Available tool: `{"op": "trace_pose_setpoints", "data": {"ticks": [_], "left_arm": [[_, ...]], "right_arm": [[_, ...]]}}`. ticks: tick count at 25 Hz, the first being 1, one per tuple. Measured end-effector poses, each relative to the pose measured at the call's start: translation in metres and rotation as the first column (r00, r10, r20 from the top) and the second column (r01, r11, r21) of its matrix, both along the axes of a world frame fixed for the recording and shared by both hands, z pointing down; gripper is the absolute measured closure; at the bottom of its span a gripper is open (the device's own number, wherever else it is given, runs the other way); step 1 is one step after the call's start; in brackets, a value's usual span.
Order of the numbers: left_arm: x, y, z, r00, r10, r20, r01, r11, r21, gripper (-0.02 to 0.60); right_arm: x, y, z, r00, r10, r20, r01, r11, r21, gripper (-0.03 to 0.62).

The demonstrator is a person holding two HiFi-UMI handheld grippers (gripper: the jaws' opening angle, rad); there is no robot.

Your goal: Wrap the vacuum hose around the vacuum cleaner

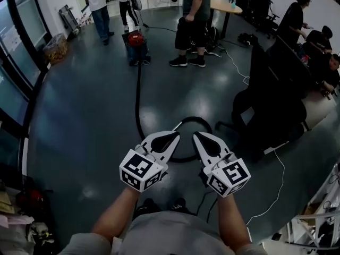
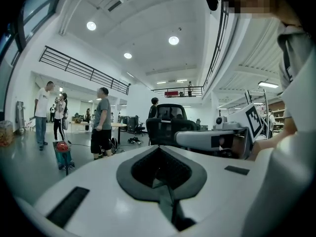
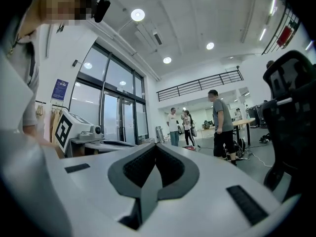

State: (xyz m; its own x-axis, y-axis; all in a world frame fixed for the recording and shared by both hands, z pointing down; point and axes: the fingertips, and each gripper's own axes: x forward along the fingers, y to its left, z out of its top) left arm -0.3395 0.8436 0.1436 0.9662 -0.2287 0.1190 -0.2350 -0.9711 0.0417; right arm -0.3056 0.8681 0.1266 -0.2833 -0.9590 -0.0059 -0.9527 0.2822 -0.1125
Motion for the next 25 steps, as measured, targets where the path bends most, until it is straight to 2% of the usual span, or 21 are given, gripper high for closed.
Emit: {"op": "trace_pose_setpoints", "data": {"ticks": [5,11,19,25], "left_arm": [[0.004,-0.029,0.010,1.000,-0.021,0.015,0.022,1.000,-0.015,0.575],[0.005,-0.083,0.024,1.000,-0.011,0.013,0.012,0.999,-0.031,0.575],[0.005,-0.174,0.033,0.998,0.059,0.022,-0.058,0.997,-0.042,0.575],[-0.005,-0.241,0.040,0.992,0.119,0.028,-0.117,0.990,-0.080,0.575]], "right_arm": [[0.006,-0.028,0.006,1.000,-0.022,-0.004,0.022,1.000,-0.010,0.589],[0.007,-0.077,0.018,1.000,0.004,-0.015,-0.005,0.999,-0.041,0.589],[0.003,-0.168,0.021,0.997,0.069,-0.035,-0.071,0.994,-0.077,0.590],[-0.004,-0.228,0.028,0.989,0.135,-0.054,-0.142,0.980,-0.139,0.589]]}}
